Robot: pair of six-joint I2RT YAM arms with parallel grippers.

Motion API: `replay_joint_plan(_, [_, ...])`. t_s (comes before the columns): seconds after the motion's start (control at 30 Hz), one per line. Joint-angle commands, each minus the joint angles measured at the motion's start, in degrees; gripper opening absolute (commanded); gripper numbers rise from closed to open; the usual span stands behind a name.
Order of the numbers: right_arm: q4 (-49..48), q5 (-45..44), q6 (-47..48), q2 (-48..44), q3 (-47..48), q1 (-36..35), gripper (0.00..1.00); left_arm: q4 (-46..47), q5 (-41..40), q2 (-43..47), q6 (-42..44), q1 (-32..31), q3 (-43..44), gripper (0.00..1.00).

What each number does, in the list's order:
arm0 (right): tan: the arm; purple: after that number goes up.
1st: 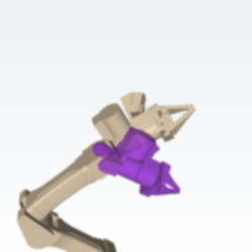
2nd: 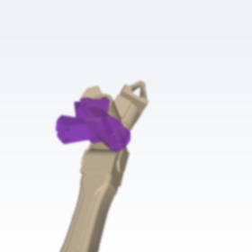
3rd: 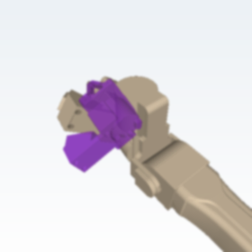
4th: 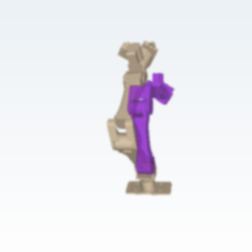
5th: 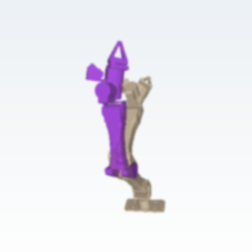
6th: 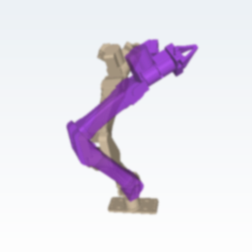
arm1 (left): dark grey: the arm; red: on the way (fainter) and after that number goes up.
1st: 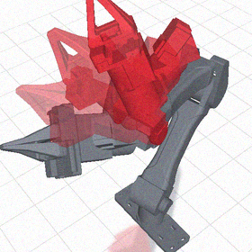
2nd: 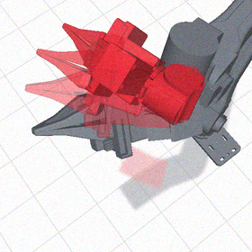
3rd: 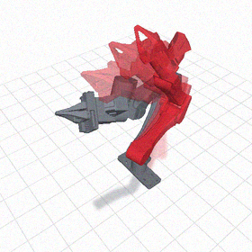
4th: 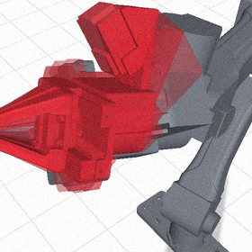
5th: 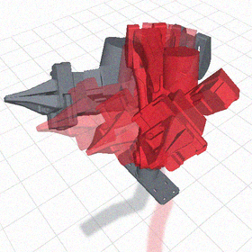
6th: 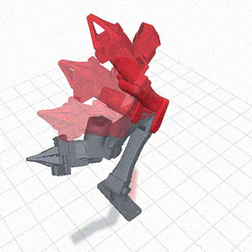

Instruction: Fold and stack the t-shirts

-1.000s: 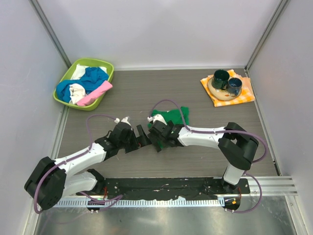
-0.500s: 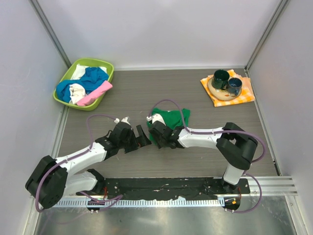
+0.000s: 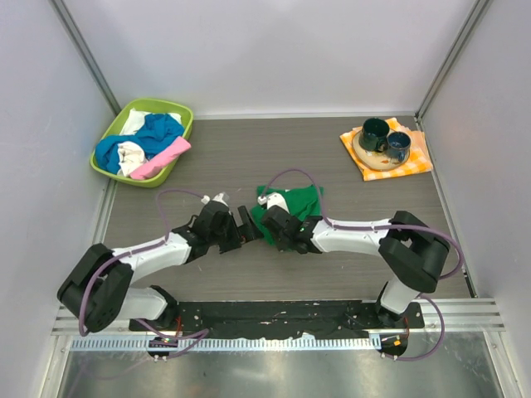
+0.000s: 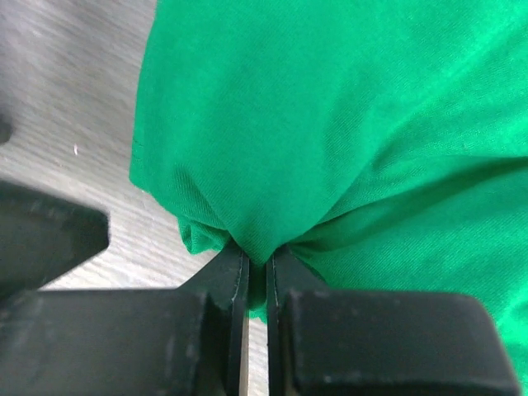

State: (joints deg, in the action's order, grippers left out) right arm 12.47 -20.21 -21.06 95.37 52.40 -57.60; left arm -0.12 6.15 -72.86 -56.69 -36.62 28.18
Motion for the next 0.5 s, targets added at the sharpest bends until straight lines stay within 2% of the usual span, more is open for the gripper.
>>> replay_joint_plan(0.0, [7.92, 2.8, -0.48, -4.93, -0.99, 0.21, 0.01, 9.76, 0.79, -5.18, -2.54, 0.41, 1.17, 1.0])
replay_joint_plan(0.33, [11.7, 3.94, 0.58, -14.42, -0.64, 0.12, 0.01, 21.99, 4.21, -17.57, -8.25, 0.06, 3.54, 1.0])
replay_joint_plan(0.47, [12.75, 4.3, 0.67, -15.48, -0.28, 0.12, 0.01, 30.94, 5.27, -21.18, -12.21, -0.2, 1.97, 1.0])
